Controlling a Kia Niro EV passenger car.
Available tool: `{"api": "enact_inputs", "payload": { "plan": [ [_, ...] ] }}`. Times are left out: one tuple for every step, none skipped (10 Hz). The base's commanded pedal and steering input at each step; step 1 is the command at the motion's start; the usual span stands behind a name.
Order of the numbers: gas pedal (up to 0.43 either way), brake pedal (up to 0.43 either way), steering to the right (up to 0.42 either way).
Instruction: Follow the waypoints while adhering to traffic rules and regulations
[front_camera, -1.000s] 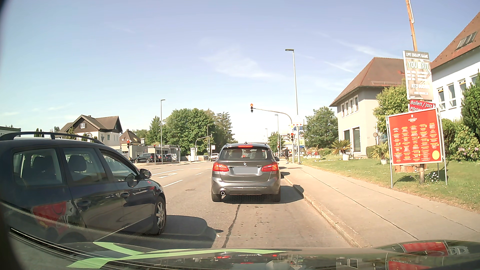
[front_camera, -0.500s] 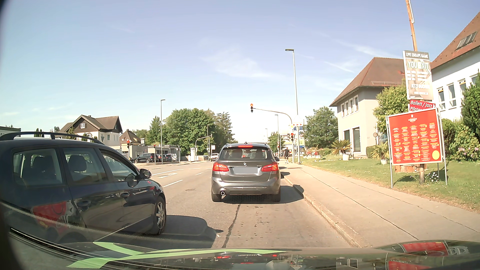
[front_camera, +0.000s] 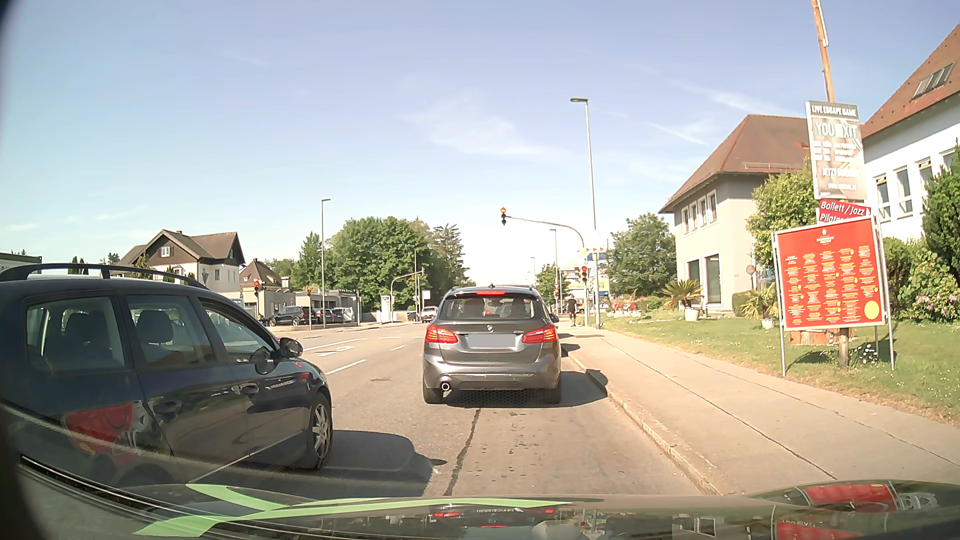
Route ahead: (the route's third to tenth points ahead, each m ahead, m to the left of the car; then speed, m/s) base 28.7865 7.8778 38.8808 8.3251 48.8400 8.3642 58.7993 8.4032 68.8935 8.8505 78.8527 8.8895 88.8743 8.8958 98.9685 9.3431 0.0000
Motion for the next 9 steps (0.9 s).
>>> {"api": "enact_inputs", "payload": {
  "plan": [
    [0.0,0.226,-0.03],
    [0.0,0.226,-0.03],
    [0.0,0.226,-0.03],
    [0.0,0.22,-0.03],
    [0.0,0.226,-0.03],
    [0.0,0.226,-0.029],
    [0.0,0.226,-0.03],
    [0.0,0.226,-0.03],
    [0.0,0.226,-0.03]
  ]
}}
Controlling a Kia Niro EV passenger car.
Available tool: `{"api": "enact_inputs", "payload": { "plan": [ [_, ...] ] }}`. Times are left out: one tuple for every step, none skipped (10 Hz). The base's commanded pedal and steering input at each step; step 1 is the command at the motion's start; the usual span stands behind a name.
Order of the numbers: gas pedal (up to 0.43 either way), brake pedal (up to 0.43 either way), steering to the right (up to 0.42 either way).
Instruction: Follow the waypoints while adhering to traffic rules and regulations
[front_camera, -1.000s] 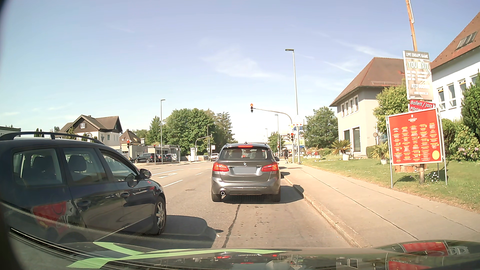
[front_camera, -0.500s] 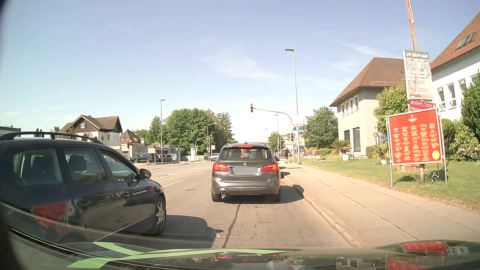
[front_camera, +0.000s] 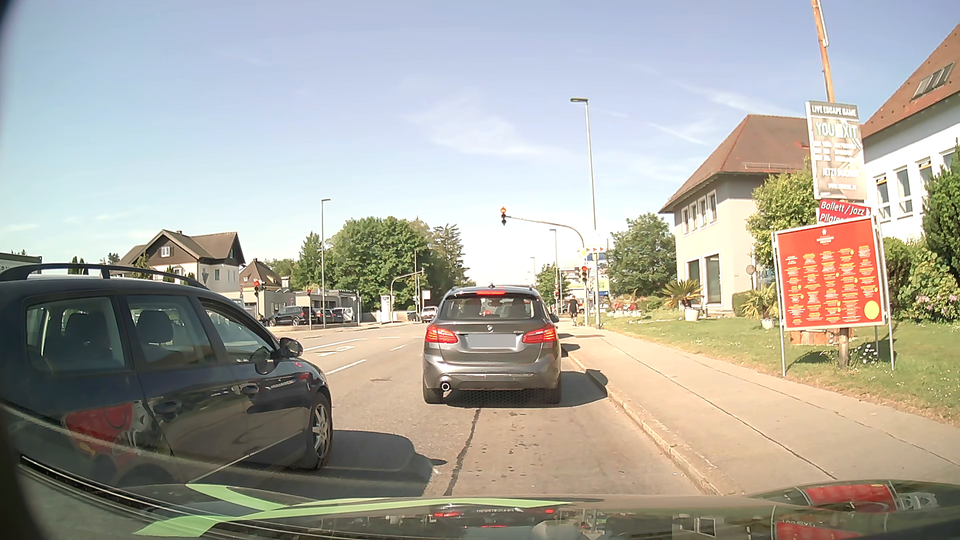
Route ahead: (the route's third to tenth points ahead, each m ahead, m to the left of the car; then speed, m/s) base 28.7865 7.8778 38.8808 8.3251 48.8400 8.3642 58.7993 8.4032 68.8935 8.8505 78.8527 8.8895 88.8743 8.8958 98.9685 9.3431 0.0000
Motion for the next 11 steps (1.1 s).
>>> {"api": "enact_inputs", "payload": {
  "plan": [
    [0.0,0.226,-0.029],
    [0.0,0.226,-0.029],
    [0.0,0.22,-0.03],
    [0.0,0.226,-0.03],
    [0.0,0.22,-0.03],
    [0.0,0.226,-0.03],
    [0.0,0.22,-0.03],
    [0.0,0.226,-0.029],
    [0.0,0.226,-0.029],
    [0.0,0.22,-0.03],
    [0.0,0.226,-0.03]
  ]
}}
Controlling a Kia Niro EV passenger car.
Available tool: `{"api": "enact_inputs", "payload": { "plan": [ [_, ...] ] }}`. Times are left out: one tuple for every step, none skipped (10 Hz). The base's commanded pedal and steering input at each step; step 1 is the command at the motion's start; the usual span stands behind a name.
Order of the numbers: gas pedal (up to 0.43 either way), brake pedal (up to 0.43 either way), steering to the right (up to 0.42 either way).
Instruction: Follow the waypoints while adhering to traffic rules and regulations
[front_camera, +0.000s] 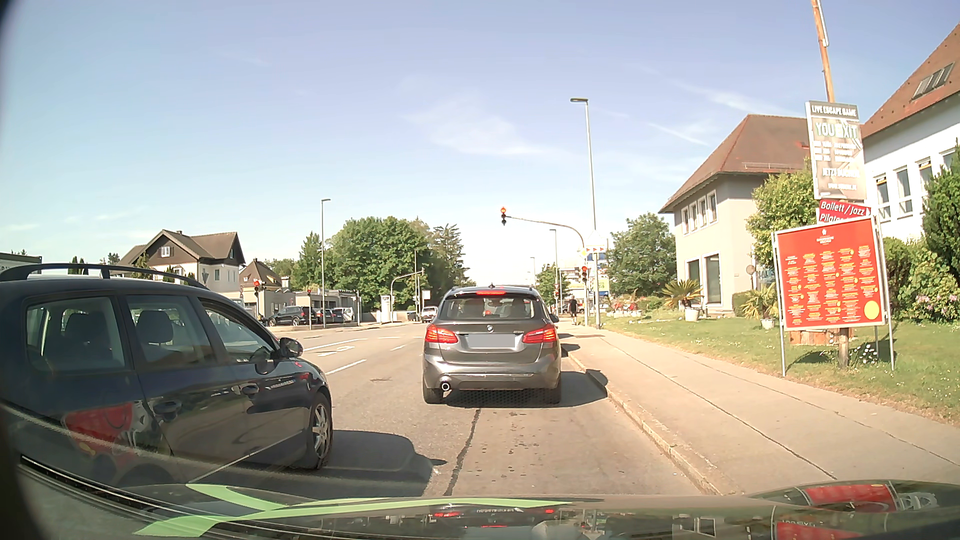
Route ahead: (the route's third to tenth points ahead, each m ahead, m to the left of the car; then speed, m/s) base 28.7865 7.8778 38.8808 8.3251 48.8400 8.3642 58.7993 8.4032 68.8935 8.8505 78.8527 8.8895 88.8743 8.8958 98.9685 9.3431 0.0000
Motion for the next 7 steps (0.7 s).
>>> {"api": "enact_inputs", "payload": {
  "plan": [
    [0.0,0.22,-0.03],
    [0.0,0.226,-0.029],
    [0.0,0.22,-0.03],
    [0.0,0.22,-0.03],
    [0.0,0.22,-0.029],
    [0.0,0.22,-0.03],
    [0.0,0.22,-0.029]
  ]
}}
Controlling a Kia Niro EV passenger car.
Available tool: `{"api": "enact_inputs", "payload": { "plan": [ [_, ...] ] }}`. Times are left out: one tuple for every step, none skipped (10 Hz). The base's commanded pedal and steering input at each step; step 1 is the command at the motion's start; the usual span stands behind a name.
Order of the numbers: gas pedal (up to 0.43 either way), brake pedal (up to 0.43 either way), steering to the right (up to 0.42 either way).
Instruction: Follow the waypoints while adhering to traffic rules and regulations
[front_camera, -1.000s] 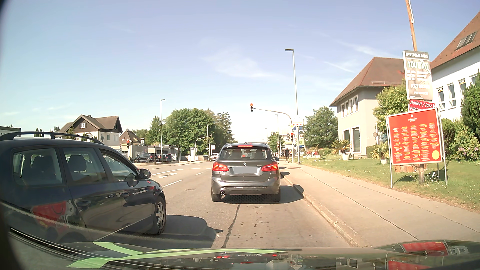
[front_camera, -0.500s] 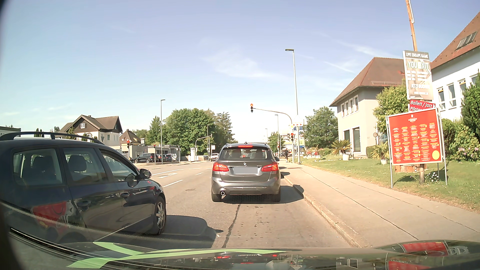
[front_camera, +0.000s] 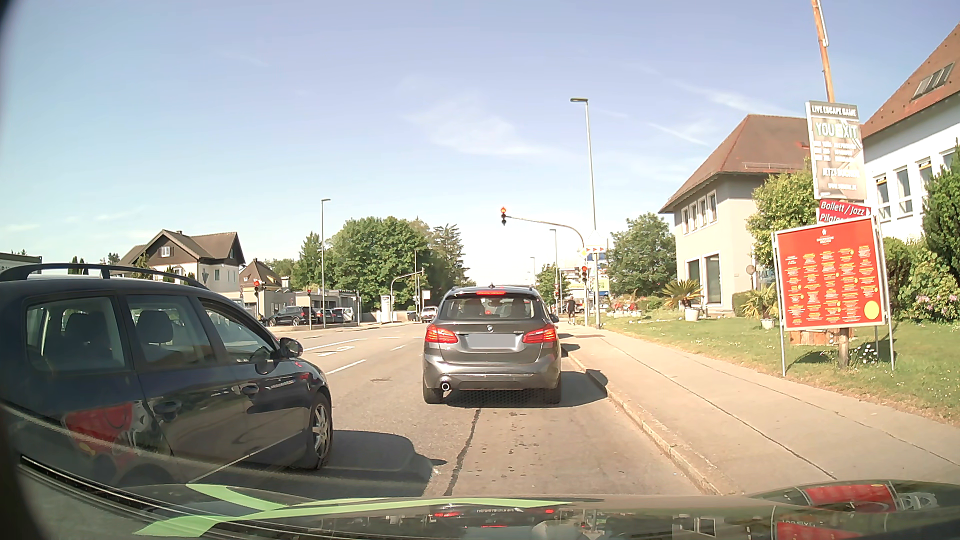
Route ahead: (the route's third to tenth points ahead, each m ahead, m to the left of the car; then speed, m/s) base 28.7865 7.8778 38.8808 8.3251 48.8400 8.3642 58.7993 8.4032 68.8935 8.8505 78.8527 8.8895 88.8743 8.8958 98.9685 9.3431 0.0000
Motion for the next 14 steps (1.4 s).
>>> {"api": "enact_inputs", "payload": {
  "plan": [
    [0.0,0.22,-0.03],
    [0.0,0.22,-0.03],
    [0.0,0.22,-0.03],
    [0.0,0.22,-0.03],
    [0.0,0.22,-0.03],
    [0.0,0.22,-0.029],
    [0.0,0.22,-0.029],
    [0.0,0.22,-0.03],
    [0.0,0.22,-0.03],
    [0.0,0.22,-0.029],
    [0.0,0.22,-0.029],
    [0.0,0.22,-0.029],
    [0.0,0.22,-0.029],
    [0.0,0.22,-0.029]
  ]
}}
